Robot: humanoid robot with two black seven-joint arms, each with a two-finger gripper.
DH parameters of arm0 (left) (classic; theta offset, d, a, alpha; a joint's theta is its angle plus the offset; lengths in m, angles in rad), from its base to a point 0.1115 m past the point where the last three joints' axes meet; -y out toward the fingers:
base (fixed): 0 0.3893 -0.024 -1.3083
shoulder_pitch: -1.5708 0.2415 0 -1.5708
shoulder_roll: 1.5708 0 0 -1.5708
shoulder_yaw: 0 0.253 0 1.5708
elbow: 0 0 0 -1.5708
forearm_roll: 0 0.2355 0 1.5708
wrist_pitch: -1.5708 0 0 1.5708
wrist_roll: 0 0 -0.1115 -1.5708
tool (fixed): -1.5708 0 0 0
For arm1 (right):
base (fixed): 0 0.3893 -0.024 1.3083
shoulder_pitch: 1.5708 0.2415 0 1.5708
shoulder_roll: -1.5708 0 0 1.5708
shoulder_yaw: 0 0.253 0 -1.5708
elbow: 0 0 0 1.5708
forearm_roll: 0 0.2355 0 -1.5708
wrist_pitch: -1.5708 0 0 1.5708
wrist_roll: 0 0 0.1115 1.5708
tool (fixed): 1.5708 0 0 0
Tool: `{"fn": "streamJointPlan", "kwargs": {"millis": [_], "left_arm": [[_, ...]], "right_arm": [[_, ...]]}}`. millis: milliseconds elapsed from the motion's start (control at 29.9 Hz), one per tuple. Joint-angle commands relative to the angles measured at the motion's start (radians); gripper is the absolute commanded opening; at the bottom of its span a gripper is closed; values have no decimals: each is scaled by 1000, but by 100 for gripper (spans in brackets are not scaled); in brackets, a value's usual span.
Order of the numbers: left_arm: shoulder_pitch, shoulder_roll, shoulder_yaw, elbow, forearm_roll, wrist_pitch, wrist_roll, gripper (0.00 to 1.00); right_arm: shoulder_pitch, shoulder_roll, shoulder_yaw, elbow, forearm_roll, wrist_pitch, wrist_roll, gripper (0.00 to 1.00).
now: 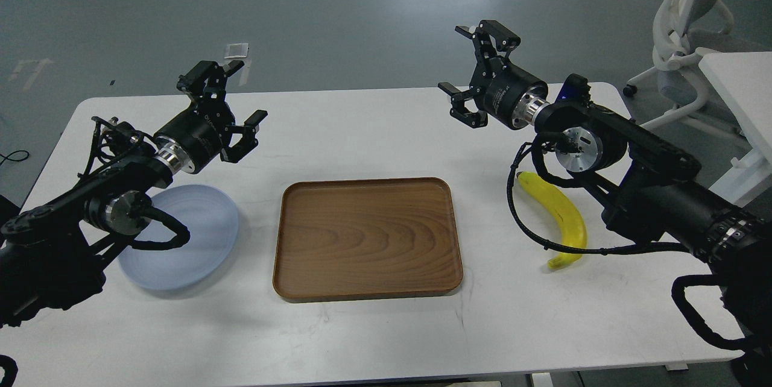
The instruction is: Place banana on plate with both arms
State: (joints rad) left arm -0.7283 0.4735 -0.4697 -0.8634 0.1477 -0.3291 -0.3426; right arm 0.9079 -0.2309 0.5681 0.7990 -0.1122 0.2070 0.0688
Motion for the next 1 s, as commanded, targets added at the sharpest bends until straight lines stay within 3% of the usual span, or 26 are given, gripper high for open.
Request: {"fn": "streamJointPlan", "kwargs": {"millis": [0,969], "left_arm": [[1,1,-10,-2,3,-47,-9,98],[1,-29,-7,12,1,-39,-3,98]], "right_arm": [[2,5,-1,-3,0,0,0,99],[19,24,-16,-6,-3,-6,-1,99]]}}
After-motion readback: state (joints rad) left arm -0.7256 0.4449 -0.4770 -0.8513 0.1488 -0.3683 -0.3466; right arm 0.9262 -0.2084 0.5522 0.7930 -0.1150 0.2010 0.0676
